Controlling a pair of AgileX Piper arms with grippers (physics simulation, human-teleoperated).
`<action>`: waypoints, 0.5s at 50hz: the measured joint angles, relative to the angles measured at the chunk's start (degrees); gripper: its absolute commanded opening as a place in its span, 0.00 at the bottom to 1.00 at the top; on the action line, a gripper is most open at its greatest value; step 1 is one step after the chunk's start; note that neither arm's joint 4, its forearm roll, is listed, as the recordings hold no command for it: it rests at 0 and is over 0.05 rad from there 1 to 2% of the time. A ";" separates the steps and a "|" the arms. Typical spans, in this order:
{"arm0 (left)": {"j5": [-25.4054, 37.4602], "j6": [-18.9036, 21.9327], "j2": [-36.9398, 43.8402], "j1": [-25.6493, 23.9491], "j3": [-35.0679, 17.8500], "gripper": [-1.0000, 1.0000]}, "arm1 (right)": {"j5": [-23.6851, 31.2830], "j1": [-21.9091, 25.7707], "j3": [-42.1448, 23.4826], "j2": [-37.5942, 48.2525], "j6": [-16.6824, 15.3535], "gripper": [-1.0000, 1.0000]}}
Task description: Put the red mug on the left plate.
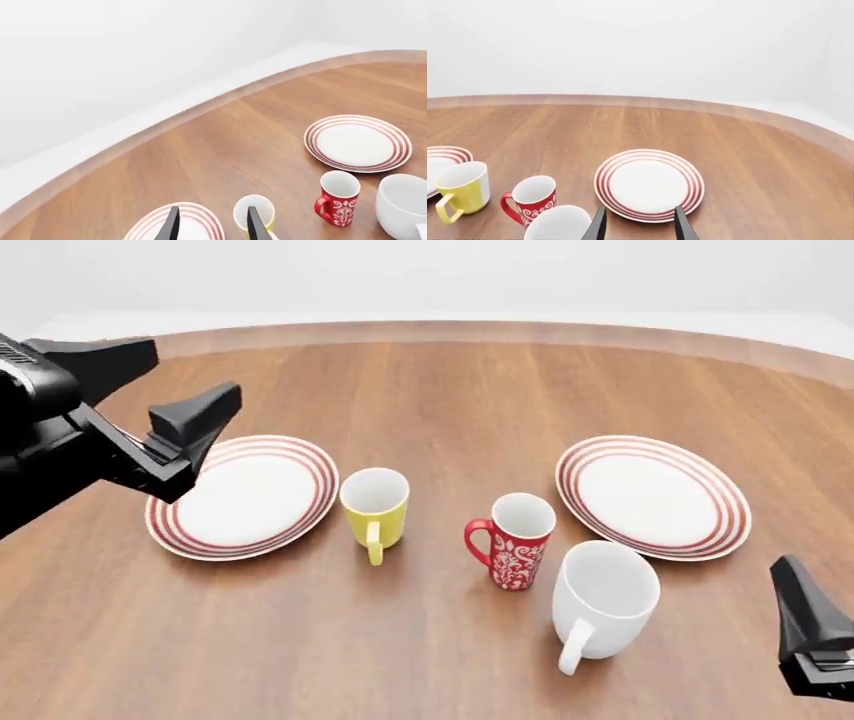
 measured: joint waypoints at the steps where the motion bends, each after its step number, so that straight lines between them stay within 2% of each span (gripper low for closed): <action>1: 0.20 0.15 0.86 -0.35 -0.79 1.00 | 0.03 0.01 0.00 -0.02 -0.05 1.00; 13: 2.46 1.16 10.26 -4.48 -8.39 1.00 | 0.31 0.24 0.01 -0.21 -0.73 1.00; 25: 4.58 2.70 17.57 -7.54 -13.72 1.00 | 0.34 0.41 0.02 -0.02 -1.21 1.00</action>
